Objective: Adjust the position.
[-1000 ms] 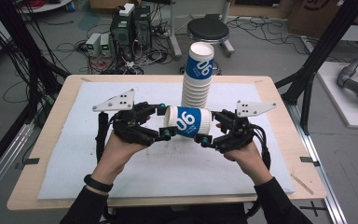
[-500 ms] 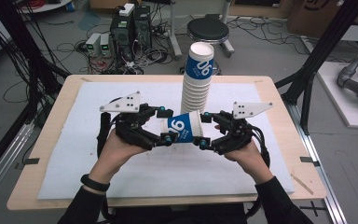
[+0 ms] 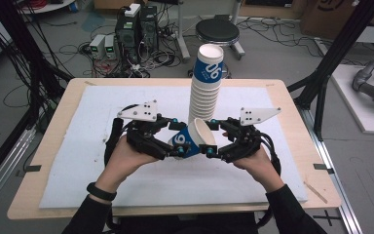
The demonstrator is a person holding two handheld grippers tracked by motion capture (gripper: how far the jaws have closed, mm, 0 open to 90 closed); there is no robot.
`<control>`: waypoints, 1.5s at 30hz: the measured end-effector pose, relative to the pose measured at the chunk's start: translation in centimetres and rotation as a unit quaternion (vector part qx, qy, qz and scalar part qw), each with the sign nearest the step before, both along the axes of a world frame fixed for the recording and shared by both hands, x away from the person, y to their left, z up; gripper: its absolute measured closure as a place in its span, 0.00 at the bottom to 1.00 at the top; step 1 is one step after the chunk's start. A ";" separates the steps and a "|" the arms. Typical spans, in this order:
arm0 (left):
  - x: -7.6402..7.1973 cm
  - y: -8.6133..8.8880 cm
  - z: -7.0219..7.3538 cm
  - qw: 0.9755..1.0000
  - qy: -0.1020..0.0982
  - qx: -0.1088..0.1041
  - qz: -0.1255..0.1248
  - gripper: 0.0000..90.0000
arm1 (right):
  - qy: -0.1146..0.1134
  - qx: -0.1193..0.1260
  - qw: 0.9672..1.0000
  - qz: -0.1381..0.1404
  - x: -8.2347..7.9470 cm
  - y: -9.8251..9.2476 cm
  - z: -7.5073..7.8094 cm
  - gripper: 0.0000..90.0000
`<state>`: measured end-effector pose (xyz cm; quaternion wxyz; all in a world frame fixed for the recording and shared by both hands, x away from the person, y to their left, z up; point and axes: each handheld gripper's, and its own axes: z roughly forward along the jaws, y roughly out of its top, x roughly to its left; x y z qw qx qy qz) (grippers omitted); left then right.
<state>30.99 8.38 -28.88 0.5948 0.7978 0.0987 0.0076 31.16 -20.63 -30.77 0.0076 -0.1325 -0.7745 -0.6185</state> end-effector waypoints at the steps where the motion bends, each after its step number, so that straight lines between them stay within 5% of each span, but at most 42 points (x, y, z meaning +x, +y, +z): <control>1: 0.0 0.0 0.0 1.000 0.002 0.001 -0.001 0.33 | -0.002 0.000 1.000 0.000 0.0 0.0 0.0 0.23; 12: 0.0 0.2 0.0 1.000 0.004 0.003 -0.005 0.28 | -0.001 0.000 1.000 -0.007 0.1 -0.1 -0.1 0.24; 22: 0.1 -1.0 -0.7 0.997 -0.006 0.081 -0.005 0.23 | -0.005 0.006 1.000 -0.009 0.0 -0.3 0.1 0.24; 27: 0.1 -1.2 -0.9 0.996 -0.004 0.089 -0.012 0.30 | -0.004 0.002 1.000 -0.004 -0.1 0.0 0.1 0.24; 37: 0.3 -0.9 -0.8 0.998 -0.006 0.062 -0.024 0.31 | -0.009 0.011 1.000 -0.003 -0.2 -0.1 0.4 0.20; 45: 0.6 0.2 -0.6 1.000 -0.004 0.000 -0.010 0.31 | -0.010 0.033 0.999 -0.014 -0.2 -0.7 0.7 0.19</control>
